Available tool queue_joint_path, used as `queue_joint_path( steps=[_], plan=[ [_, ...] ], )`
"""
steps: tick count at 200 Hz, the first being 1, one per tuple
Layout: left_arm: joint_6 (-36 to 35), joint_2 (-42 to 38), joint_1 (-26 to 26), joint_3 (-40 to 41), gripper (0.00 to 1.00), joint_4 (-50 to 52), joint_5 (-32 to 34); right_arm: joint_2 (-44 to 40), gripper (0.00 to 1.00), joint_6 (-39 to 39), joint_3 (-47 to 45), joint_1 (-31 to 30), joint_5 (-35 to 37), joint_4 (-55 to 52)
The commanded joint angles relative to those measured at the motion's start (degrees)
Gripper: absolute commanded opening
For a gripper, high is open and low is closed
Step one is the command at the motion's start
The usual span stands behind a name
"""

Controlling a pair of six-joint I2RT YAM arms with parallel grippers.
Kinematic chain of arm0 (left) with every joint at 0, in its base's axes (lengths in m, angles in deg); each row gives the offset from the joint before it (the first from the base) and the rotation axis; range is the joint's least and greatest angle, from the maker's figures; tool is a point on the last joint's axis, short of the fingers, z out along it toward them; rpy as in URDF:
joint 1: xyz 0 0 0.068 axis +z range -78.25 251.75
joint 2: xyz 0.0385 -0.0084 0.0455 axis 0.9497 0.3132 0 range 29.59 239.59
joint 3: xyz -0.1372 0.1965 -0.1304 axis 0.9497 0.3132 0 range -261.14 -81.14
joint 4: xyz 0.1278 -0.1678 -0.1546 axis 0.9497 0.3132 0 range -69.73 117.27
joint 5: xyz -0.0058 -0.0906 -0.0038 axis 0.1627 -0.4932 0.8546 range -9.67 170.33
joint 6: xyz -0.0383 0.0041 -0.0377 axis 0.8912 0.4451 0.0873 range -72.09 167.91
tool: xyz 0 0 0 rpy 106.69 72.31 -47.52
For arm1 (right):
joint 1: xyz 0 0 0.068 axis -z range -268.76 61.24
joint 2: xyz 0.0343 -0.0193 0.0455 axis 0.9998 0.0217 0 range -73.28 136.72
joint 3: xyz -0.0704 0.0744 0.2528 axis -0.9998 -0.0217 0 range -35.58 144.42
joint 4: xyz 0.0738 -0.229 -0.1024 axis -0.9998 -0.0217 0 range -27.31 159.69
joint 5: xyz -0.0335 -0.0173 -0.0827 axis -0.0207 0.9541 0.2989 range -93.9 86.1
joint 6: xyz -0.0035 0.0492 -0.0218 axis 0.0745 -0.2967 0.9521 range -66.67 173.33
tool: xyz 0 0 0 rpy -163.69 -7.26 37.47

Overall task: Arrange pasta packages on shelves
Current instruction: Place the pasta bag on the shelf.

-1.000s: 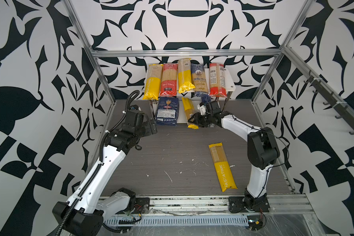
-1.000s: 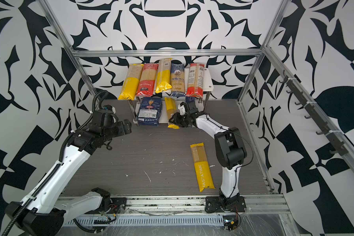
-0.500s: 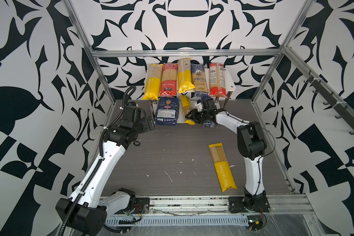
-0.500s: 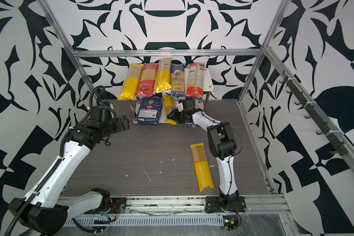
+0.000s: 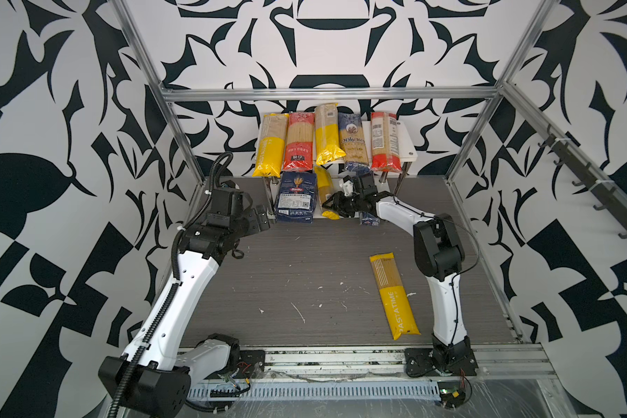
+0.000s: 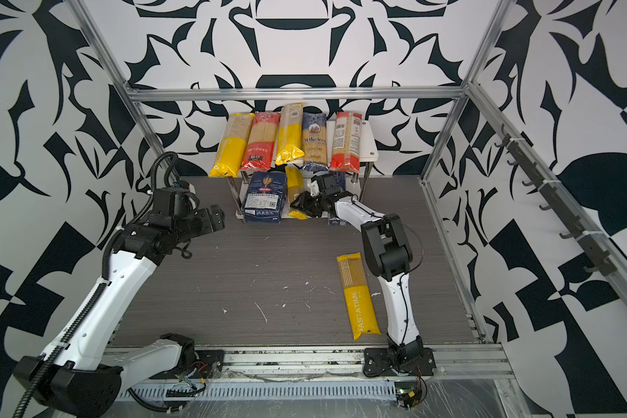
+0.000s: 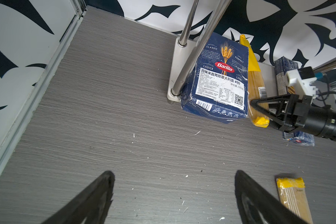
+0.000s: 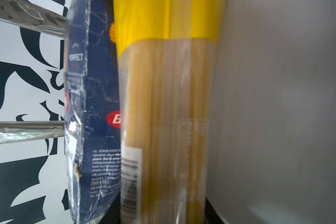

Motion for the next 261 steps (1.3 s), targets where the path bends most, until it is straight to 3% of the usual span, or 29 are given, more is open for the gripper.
queue_joint_path(
  steps=[1,18,60,83,117,230,232,236,238,261],
  plan=[
    [-0.5,-1.8,0.5,1.3,0.99,1.6,-1.0,-4.1,0.00,0.6,3.2,-1.2,-1.6,6.6],
    [-0.5,-2.4,0.8,1.8,0.99,1.8,-1.3,-4.2,0.02,0.4,2.8,-1.4,-1.3,6.6],
    [-0.7,-4.7,1.2,3.1,0.99,2.6,-1.3,-6.1,0.41,0.3,0.0,-1.6,0.8,6.7],
    [-0.6,-6.0,1.4,4.0,0.99,3.2,-1.5,-7.8,0.56,0.7,-1.6,-1.6,1.4,6.4],
    [-0.1,-8.1,1.5,5.2,0.99,3.5,-2.0,-9.2,0.62,1.0,-2.9,-2.1,1.6,5.4],
    [2.0,-15.1,1.6,8.6,0.99,6.4,-2.6,-9.3,0.66,2.5,-4.5,-3.3,3.1,0.0],
    [2.0,-15.3,1.6,8.6,0.99,6.5,-2.6,-9.4,0.69,2.6,-4.6,-3.3,3.2,-0.1],
    [2.0,-15.5,1.6,8.7,0.99,6.6,-2.6,-9.5,0.87,2.7,-4.6,-3.4,3.4,-0.4],
    [2.1,-15.5,1.6,8.7,0.99,6.6,-2.6,-9.6,0.90,2.8,-4.6,-3.4,3.6,-0.5],
    [2.4,-16.6,1.6,8.9,0.99,7.3,-2.5,-10.1,0.91,3.1,-4.8,-3.4,3.8,-0.9]
  ],
)
